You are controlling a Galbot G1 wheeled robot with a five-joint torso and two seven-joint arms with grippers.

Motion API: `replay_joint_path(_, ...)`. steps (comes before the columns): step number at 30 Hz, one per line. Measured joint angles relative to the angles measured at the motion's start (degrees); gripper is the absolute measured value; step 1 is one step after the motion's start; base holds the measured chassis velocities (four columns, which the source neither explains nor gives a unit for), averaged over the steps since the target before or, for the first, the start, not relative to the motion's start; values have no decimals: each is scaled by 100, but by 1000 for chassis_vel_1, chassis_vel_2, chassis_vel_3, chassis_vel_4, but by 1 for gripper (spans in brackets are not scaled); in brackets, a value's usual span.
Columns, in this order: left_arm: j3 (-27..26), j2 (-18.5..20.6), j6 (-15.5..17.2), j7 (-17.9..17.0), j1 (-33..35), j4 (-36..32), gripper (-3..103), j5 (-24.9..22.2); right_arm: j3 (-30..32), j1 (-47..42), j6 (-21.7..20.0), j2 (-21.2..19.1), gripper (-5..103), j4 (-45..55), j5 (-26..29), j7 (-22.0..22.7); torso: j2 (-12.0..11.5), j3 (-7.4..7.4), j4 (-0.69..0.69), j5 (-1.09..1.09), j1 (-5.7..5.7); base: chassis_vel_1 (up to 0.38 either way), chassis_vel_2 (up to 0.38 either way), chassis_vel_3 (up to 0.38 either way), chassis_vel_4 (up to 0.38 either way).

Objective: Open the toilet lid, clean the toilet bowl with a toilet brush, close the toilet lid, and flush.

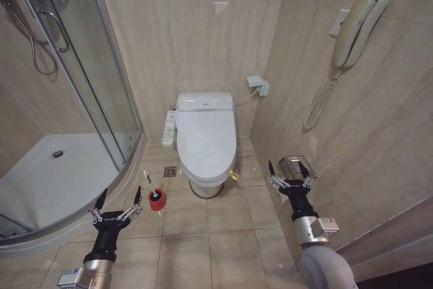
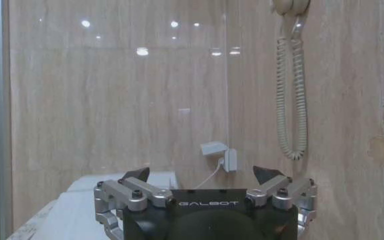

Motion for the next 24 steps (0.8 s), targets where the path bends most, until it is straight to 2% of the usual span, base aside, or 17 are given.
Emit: replay_joint_path(24, 0, 0, 0, 0, 0, 0, 100, 0, 0, -1, 0, 0, 100, 0, 0, 0, 0, -1, 0, 0, -2, 0, 0, 0, 0)
